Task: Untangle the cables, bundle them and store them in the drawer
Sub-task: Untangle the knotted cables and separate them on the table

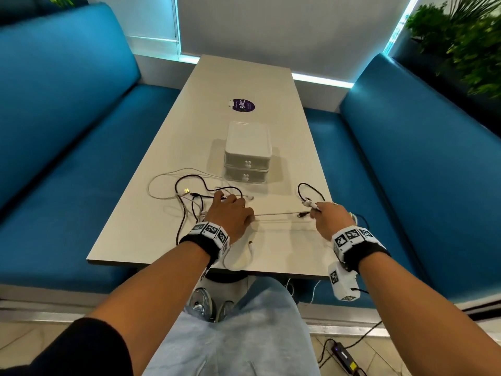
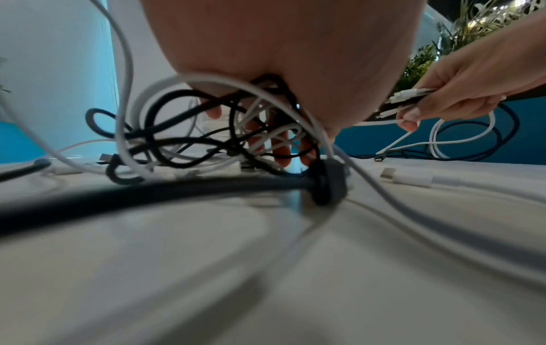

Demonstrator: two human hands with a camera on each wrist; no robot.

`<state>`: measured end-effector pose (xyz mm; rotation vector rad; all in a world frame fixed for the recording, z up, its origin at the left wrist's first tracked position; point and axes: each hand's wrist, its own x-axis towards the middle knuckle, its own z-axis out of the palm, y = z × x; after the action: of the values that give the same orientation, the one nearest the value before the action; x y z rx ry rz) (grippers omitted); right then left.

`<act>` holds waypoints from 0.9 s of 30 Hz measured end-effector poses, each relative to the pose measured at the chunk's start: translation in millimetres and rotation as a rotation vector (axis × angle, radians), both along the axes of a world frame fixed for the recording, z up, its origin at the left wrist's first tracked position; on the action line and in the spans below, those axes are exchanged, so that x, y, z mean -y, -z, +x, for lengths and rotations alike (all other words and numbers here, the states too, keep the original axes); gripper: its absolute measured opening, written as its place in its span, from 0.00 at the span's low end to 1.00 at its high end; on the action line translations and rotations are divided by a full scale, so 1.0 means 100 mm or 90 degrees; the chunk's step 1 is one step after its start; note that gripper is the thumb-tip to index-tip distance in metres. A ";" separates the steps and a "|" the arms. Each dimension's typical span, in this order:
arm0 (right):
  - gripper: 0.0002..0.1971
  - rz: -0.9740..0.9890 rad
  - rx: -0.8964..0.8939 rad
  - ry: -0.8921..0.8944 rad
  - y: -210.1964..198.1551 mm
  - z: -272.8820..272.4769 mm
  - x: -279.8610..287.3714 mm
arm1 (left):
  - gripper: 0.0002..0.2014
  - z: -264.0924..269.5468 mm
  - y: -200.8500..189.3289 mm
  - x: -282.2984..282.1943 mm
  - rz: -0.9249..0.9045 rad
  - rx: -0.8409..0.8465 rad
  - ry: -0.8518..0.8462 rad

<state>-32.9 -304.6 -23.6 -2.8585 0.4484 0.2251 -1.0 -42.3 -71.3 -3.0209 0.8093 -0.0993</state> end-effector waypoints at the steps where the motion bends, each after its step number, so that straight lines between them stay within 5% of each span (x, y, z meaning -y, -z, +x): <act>1: 0.11 0.001 -0.005 0.012 0.03 -0.02 -0.02 | 0.16 -0.01 0.00 0.03 0.003 -0.006 -0.002; 10: 0.17 0.100 0.151 -0.110 0.13 -0.08 -0.42 | 0.16 -0.02 -0.03 0.10 0.045 -0.016 -0.013; 15: 0.14 0.121 0.076 -0.255 0.21 -0.07 -0.81 | 0.17 -0.04 -0.06 0.22 0.026 -0.013 -0.005; 27: 0.11 0.093 0.013 -0.185 0.18 0.01 -0.71 | 0.17 -0.03 0.00 0.12 -0.022 -0.011 -0.002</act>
<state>-31.5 -233.8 -41.6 -2.7674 0.0077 0.2679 -3.6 -54.2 -71.0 -3.0594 0.8118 -0.0882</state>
